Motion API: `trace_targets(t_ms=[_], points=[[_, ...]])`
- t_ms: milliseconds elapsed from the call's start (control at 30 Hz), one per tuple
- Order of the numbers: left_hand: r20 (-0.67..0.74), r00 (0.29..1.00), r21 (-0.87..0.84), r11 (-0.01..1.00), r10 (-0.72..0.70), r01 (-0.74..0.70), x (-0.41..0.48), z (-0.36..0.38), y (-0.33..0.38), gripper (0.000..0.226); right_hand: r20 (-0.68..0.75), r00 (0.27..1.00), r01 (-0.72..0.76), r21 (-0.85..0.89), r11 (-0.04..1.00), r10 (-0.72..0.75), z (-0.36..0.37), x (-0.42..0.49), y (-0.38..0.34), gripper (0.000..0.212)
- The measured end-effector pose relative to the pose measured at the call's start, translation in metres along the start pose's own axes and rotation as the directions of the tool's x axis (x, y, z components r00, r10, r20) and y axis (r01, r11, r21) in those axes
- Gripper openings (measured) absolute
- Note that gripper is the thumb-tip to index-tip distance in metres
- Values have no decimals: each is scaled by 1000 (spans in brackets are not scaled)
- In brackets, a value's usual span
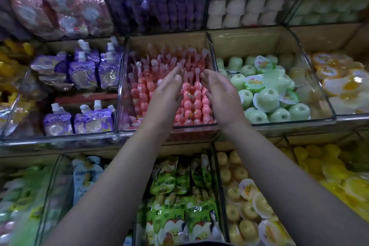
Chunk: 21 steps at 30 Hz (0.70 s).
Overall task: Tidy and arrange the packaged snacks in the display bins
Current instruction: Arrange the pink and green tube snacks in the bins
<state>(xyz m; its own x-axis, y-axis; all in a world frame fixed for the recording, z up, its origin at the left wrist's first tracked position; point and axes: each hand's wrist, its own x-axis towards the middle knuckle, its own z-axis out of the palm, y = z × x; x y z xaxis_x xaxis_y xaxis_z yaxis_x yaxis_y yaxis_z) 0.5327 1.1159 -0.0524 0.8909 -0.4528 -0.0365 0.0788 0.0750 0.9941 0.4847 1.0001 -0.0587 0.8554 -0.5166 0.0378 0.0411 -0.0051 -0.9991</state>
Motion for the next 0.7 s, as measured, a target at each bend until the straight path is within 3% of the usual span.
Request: trace_targets(t_ms=[167,300,433,600,700], points=[[28,998,57,997,-50,49,14,-21,1,50,-40,998,-59,-247,967,51,15,14,0,43],[-3,991,139,982,-130,129,29,-37,1,48,-28,970,-221,-524,823,242,27,42,9,60],[-1,981,230,954,-195,190,42,-53,-4,47,-92,933,-320,-651,688,347,44,63,20,60],[66,958,258,932,-279,254,49,-62,-16,49,-45,954,-241,-704,668,296,49,69,35,70],[84,969,388,903,-234,185,53,-60,-17,46,-16,968,-190,-699,689,251,40,68,39,80]])
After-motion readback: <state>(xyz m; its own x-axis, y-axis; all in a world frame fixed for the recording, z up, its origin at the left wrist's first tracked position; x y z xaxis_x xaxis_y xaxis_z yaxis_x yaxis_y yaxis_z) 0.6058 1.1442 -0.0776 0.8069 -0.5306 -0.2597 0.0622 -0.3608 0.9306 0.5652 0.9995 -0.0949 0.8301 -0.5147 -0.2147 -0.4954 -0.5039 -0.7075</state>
